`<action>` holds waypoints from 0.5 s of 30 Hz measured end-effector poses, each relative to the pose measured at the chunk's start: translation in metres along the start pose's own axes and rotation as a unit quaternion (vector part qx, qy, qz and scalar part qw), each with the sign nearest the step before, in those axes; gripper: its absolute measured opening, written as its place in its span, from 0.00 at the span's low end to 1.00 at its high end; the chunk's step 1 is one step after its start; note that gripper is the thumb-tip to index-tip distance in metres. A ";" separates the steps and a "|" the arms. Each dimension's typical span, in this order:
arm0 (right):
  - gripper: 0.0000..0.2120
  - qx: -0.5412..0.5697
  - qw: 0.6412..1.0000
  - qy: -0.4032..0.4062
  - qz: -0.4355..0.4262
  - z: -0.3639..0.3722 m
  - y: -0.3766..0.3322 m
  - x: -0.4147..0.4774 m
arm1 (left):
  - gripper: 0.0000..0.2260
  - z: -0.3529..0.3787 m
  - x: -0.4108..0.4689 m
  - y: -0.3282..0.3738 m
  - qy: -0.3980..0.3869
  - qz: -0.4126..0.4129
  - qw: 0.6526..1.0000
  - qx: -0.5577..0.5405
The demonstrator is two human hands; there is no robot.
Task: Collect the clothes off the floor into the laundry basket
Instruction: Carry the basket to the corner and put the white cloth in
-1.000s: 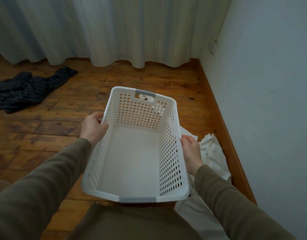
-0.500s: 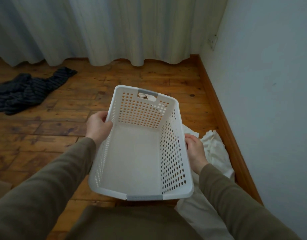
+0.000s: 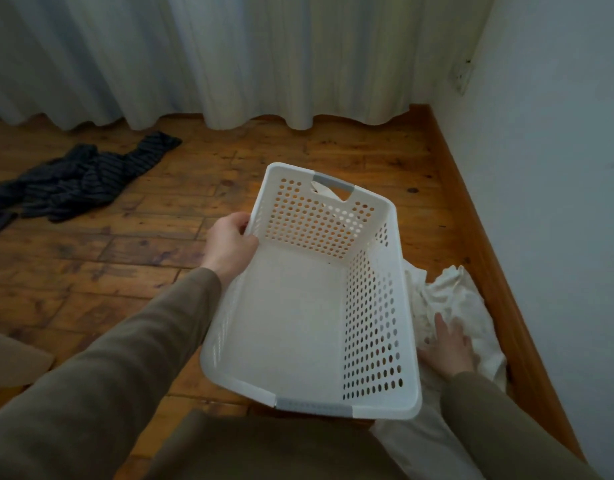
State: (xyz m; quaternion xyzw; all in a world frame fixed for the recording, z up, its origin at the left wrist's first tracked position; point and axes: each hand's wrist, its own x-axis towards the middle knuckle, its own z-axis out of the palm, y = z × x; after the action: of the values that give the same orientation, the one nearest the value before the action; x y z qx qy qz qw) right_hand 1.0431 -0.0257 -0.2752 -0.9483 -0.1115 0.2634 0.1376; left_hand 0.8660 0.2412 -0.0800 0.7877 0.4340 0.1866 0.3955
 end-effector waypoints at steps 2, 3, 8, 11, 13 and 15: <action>0.47 0.007 1.000 -0.019 0.014 0.010 0.005 0.001 | 0.14 0.000 0.002 -0.001 -0.005 0.003 1.000 0.000; 0.47 0.005 1.000 -0.017 0.016 0.014 0.007 0.003 | 0.14 0.001 0.003 -0.002 -0.003 0.007 1.000 0.004; 0.41 -0.030 0.999 0.007 0.022 0.012 0.011 0.006 | 0.14 0.000 0.006 -0.004 -0.015 -0.004 1.000 -0.001; 0.32 -0.043 0.999 0.020 0.012 0.009 0.012 0.003 | 0.15 0.000 0.006 -0.006 -0.015 0.001 1.000 0.000; 0.24 -0.010 0.999 0.031 -0.005 0.007 0.014 0.002 | 0.15 0.000 0.005 -0.005 -0.014 0.001 1.000 0.004; 0.17 0.085 0.995 0.042 -0.010 0.004 0.015 -0.002 | 0.15 -0.001 0.004 -0.005 -0.012 0.004 1.000 0.011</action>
State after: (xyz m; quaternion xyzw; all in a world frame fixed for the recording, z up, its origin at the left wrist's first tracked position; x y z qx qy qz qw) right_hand 1.0418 -0.0392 -0.2823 -0.9422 -0.0919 0.2305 0.2251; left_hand 0.8650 0.2466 -0.0835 0.7958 0.4279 0.1745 0.3914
